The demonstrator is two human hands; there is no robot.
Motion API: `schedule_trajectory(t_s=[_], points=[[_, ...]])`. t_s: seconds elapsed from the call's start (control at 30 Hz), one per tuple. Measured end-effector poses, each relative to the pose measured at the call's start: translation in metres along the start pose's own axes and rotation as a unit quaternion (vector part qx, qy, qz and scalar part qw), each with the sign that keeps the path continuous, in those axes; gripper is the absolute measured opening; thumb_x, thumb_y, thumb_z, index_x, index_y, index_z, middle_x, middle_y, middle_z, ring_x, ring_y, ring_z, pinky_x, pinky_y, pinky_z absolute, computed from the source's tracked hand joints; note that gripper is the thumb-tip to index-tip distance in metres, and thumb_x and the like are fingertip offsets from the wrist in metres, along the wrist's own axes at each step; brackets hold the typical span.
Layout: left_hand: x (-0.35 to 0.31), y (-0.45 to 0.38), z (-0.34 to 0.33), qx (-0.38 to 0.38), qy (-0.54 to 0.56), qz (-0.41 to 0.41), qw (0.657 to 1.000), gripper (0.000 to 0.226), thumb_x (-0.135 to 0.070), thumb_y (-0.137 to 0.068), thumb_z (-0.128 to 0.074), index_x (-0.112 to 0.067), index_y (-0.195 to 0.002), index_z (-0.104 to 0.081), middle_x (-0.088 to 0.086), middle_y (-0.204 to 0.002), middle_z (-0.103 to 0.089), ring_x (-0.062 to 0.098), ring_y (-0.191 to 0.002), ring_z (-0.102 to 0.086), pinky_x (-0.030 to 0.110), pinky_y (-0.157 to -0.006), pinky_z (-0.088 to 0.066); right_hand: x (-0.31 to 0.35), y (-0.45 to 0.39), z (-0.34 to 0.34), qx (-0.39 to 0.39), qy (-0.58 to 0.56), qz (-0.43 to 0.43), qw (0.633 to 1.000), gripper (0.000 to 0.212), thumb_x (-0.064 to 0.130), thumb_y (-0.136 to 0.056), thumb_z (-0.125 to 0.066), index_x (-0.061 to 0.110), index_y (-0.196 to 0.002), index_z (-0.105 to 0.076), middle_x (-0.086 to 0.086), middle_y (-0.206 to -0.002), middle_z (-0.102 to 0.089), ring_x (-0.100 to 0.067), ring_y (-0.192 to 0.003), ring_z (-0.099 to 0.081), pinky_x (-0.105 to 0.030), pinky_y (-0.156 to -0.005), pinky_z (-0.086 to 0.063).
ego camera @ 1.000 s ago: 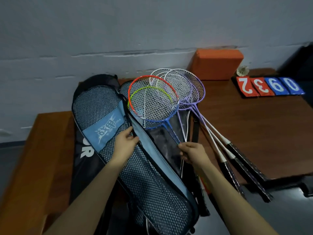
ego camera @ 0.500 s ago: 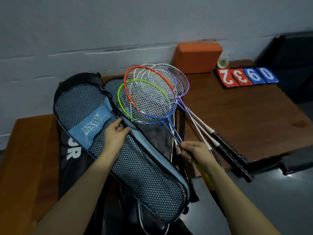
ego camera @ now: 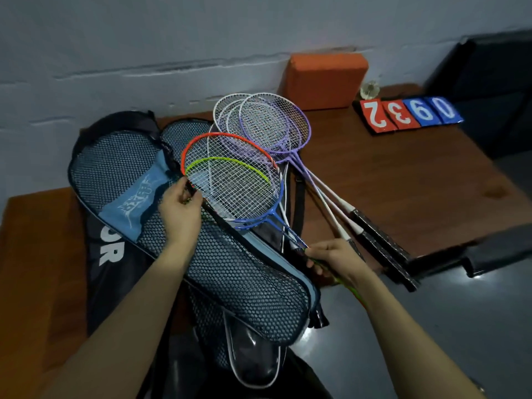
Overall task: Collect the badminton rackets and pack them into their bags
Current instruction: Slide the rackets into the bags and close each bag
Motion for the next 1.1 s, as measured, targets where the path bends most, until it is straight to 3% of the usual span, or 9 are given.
schedule_trajectory(t_s=[0.17, 0.3, 0.4, 0.47, 0.6, 0.77, 0.93, 1.1], points=[[-0.008, 0.005, -0.006, 0.007, -0.033, -0.03, 0.999, 0.045, -0.011, -0.086, -0.062, -0.011, -0.129, -0.051, 0.008, -0.128, -0.052, 0.01, -0.105, -0.052, 0.02, -0.096, -0.041, -0.004, -0.001, 0.001, 0.042, -0.025, -0.026, 0.998, 0.018, 0.006, -0.086, -0.062, 0.0, -0.069, -0.066, -0.004, -0.047, -0.057, -0.011, -0.034, -0.041, -0.016, -0.038, -0.03], [-0.013, 0.017, -0.014, 0.013, -0.061, -0.07, 0.996, 0.046, -0.007, -0.09, -0.054, -0.007, -0.135, -0.044, 0.006, -0.14, -0.036, 0.009, -0.115, -0.044, 0.002, -0.089, -0.036, -0.006, -0.006, -0.007, 0.087, -0.011, -0.035, 0.996, 0.018, 0.006, -0.084, -0.064, 0.001, -0.068, -0.067, -0.007, -0.048, -0.054, -0.013, -0.034, -0.04, -0.016, -0.037, -0.031], [-0.015, 0.021, -0.022, 0.005, -0.068, -0.081, 0.994, 0.046, -0.007, -0.092, -0.051, -0.008, -0.137, -0.042, 0.005, -0.145, -0.029, 0.008, -0.116, -0.043, 0.016, -0.095, -0.038, -0.011, -0.007, -0.013, 0.112, 0.013, -0.034, 0.993, 0.017, 0.008, -0.083, -0.066, 0.004, -0.067, -0.068, -0.008, -0.05, -0.054, -0.015, -0.036, -0.041, -0.017, -0.038, -0.032], [-0.014, 0.021, -0.023, -0.007, -0.065, -0.075, 0.995, 0.046, -0.006, -0.092, -0.051, -0.008, -0.137, -0.042, 0.005, -0.144, -0.03, 0.006, -0.11, -0.044, 0.015, -0.094, -0.038, -0.012, -0.006, -0.014, 0.103, 0.013, -0.023, 0.994, 0.013, 0.004, -0.083, -0.065, 0.009, -0.072, -0.07, -0.007, -0.053, -0.057, -0.013, -0.036, -0.043, -0.018, -0.037, -0.032], [-0.007, 0.016, -0.021, 0.02, -0.061, -0.053, 0.997, 0.05, -0.003, -0.089, -0.053, -0.01, -0.137, -0.042, 0.003, -0.144, -0.032, 0.005, -0.111, -0.044, 0.008, -0.089, -0.034, -0.01, -0.004, -0.012, 0.076, -0.053, -0.007, 0.996, 0.027, 0.003, -0.089, -0.058, 0.012, -0.114, -0.064, -0.011, -0.066, -0.061, -0.014, -0.043, -0.049, -0.019, -0.036, -0.034], [0.01, 0.008, -0.015, 0.085, -0.087, -0.006, 0.993, 0.06, -0.002, -0.086, -0.055, -0.014, -0.141, -0.036, 0.001, -0.151, -0.022, 0.013, -0.134, -0.028, 0.012, -0.096, -0.024, -0.011, -0.004, -0.009, 0.046, -0.056, -0.031, 0.997, 0.021, 0.004, -0.085, -0.061, 0.005, -0.105, -0.068, -0.013, -0.062, -0.061, -0.019, -0.042, -0.048, -0.019, -0.036, -0.033], [0.002, -0.004, -0.005, 0.055, -0.018, 0.0, 0.998, 0.06, 0.003, -0.086, -0.051, -0.017, -0.141, -0.036, -0.002, -0.153, -0.019, 0.011, -0.138, -0.022, 0.024, -0.11, -0.027, -0.011, 0.0, -0.006, 0.049, -0.018, -0.032, 0.998, 0.014, 0.004, -0.083, -0.061, 0.004, -0.091, -0.073, -0.014, -0.063, -0.057, -0.019, -0.043, -0.046, -0.021, -0.039, -0.032], [-0.007, -0.001, -0.012, 0.119, -0.062, -0.033, 0.99, 0.06, 0.008, -0.085, -0.048, -0.016, -0.139, -0.039, -0.004, -0.153, -0.021, 0.006, -0.137, -0.023, 0.013, -0.102, -0.022, -0.016, -0.001, -0.01, 0.094, -0.04, -0.043, 0.994, 0.016, 0.002, -0.083, -0.061, 0.001, -0.095, -0.072, -0.017, -0.066, -0.058, -0.022, -0.047, -0.05, -0.023, -0.044, -0.04]])
Point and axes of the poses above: each hand's wrist, its own y-axis away from the middle knuckle, its own z-axis out of the back of the hand, x = y × z, the point moved 5 cm from there along -y, towards the middle knuckle
